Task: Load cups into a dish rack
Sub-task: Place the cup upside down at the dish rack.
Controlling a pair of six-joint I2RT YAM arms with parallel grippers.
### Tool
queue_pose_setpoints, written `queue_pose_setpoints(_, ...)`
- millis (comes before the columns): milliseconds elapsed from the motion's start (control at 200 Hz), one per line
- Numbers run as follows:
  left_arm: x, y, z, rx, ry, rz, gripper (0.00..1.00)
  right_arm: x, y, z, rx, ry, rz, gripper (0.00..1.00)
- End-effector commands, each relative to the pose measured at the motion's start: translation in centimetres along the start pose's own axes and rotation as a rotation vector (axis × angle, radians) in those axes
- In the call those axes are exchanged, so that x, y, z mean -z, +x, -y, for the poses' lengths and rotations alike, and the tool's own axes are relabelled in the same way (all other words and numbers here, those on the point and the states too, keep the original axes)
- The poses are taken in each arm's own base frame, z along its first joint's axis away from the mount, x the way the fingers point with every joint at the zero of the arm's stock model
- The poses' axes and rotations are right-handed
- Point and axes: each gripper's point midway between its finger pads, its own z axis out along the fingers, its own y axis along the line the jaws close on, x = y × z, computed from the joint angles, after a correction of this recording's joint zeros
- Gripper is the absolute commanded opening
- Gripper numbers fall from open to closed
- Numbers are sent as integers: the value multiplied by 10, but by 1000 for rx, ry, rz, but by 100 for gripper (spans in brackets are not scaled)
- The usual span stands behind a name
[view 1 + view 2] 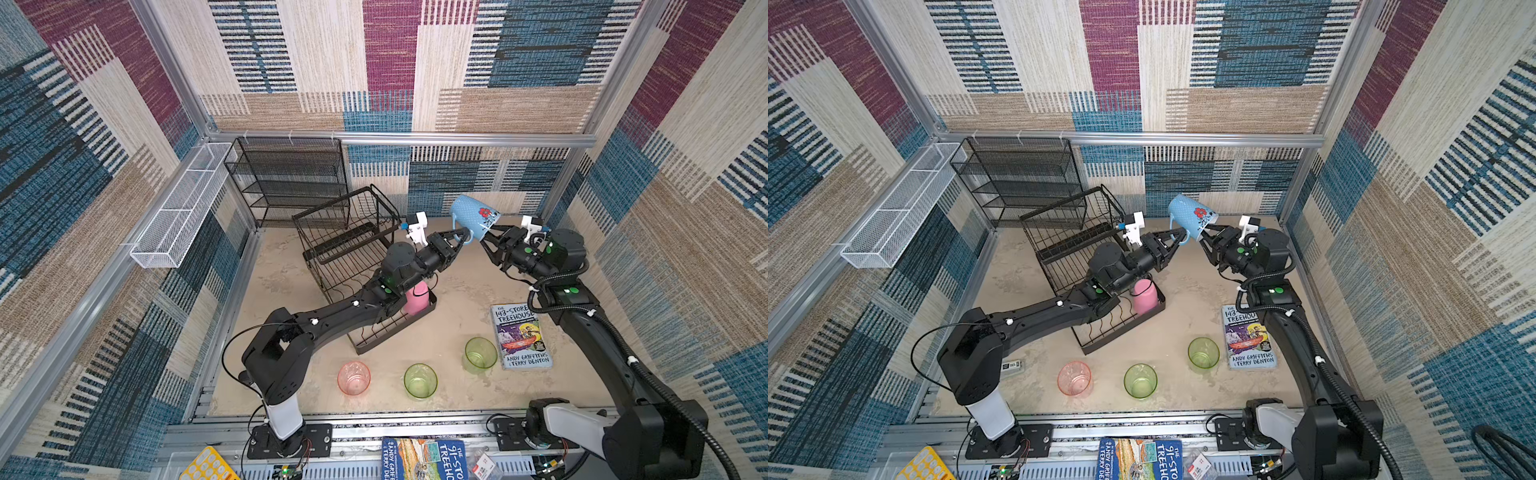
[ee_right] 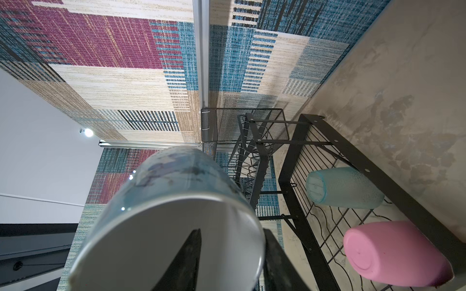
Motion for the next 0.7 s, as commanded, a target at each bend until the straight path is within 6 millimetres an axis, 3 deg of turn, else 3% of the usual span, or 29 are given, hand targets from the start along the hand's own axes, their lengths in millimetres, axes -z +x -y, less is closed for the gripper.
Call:
queue_pose_setpoints(0,2,-7,17,-59,50,26,13,1,1,-10,40,-24,-1,44)
queue_pose_setpoints(691,11,-17,25,-206,30,63,7,10,0,2,116,41,39,48)
